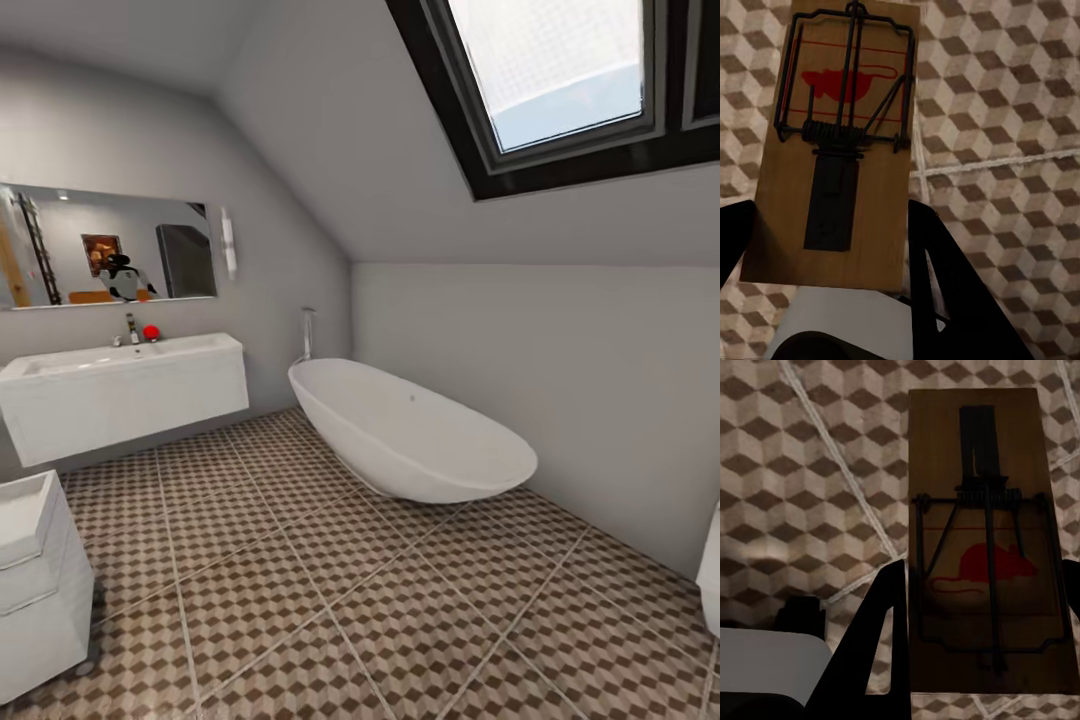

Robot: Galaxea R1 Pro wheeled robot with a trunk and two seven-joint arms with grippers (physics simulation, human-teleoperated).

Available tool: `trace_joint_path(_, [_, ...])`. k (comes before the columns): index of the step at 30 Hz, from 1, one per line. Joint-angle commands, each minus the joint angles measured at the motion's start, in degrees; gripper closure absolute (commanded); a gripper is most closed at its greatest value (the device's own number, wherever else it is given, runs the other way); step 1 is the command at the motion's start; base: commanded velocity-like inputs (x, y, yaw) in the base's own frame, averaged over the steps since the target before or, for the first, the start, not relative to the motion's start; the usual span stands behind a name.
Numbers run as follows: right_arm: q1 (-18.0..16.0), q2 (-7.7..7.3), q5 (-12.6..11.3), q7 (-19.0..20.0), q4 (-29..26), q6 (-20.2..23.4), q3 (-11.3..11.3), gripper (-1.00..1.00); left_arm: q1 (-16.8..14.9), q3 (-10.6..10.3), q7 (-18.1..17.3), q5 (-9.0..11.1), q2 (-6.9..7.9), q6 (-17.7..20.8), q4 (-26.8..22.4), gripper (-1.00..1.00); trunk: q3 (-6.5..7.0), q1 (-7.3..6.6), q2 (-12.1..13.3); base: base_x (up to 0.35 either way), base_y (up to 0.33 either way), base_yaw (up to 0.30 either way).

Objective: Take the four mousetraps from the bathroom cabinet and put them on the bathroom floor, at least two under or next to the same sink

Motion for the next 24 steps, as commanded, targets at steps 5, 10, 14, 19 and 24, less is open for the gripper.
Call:
trace_joint_path(5, [-0.07,-0.01,0.47,-0.11,0.09,0.10,-0.24,1.00,-0.05,0.21,0.21,-0.32,-0.09,0.25,-0.02,1.00,-0.06,0.00,-0.04,0.000,0.000,0.284])
trace_joint_path(10, [-0.06,0.02,0.47,-0.07,0.09,0.10,-0.24,1.00,-0.05,0.21,0.21,-0.37,-0.11,0.25,-0.02,1.00,-0.06,0.00,-0.04,0.044,0.000,0.284])
trace_joint_path(14, [-0.07,0.03,0.47,0.16,0.09,0.10,-0.24,1.00,-0.05,0.21,0.08,-0.38,0.05,0.25,-0.02,1.00,-0.06,0.00,-0.04,0.253,0.000,0.148])
trace_joint_path(19, [-0.08,0.04,0.47,0.36,0.09,0.10,-0.24,1.00,-0.05,0.21,-0.16,-0.34,0.21,0.25,-0.02,1.00,-0.06,0.00,-0.04,0.305,0.000,0.038])
trace_joint_path(24, [-0.06,0.00,0.50,0.25,0.09,0.10,-0.24,1.00,-0.05,0.21,-0.22,-0.34,0.24,0.25,-0.02,1.00,-0.06,0.00,-0.04,0.322,0.000,0.003])
